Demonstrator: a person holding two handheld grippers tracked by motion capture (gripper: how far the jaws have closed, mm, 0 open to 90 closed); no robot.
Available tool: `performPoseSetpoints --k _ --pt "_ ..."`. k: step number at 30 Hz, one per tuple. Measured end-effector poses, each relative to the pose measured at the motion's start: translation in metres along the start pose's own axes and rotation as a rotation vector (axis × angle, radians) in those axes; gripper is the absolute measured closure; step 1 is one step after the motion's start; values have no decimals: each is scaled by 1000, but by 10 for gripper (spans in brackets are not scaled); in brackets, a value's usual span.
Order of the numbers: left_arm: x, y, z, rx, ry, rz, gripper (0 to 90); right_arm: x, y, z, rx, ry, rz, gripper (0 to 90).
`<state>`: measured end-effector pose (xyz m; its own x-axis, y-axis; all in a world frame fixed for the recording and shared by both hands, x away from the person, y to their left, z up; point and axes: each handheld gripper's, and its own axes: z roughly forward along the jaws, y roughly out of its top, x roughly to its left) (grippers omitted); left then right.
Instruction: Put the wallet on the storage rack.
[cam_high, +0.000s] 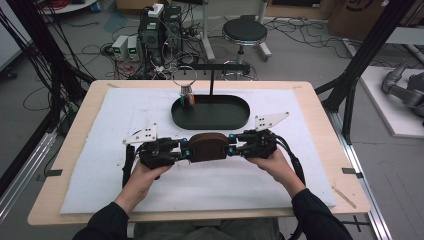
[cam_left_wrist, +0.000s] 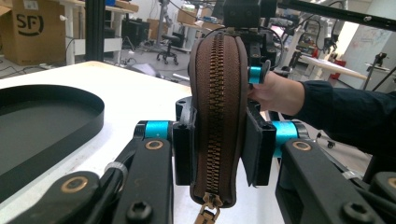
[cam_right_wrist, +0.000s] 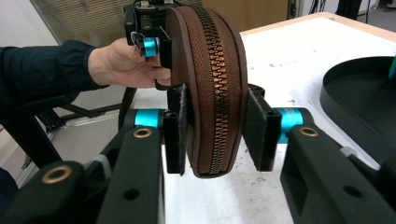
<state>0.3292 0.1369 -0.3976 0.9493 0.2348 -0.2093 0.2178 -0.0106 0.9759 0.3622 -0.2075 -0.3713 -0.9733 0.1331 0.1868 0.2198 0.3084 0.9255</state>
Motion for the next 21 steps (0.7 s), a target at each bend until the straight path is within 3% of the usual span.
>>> performPoseSetpoints --k 5,6,7,11,14,21 --pt "1 0 -1 -3 23 -14 630 1 0 0 -6 1 -9 690" --pt "3 0 -2 -10 44 -54 520 2 1 0 0 -1 -15 696" --pt "5 0 -3 -10 49 -74 470 2 1 0 4 -8 -18 698" --pt "7 -2 -10 -6 89 -90 391 1 1 -2 -16 -45 -26 700" --pt "6 -4 -17 0 135 -69 370 1 1 -5 -34 -81 -22 701" --pt "2 -1 -30 34 249 1 328 -6 3 -13 -74 -220 -14 701"
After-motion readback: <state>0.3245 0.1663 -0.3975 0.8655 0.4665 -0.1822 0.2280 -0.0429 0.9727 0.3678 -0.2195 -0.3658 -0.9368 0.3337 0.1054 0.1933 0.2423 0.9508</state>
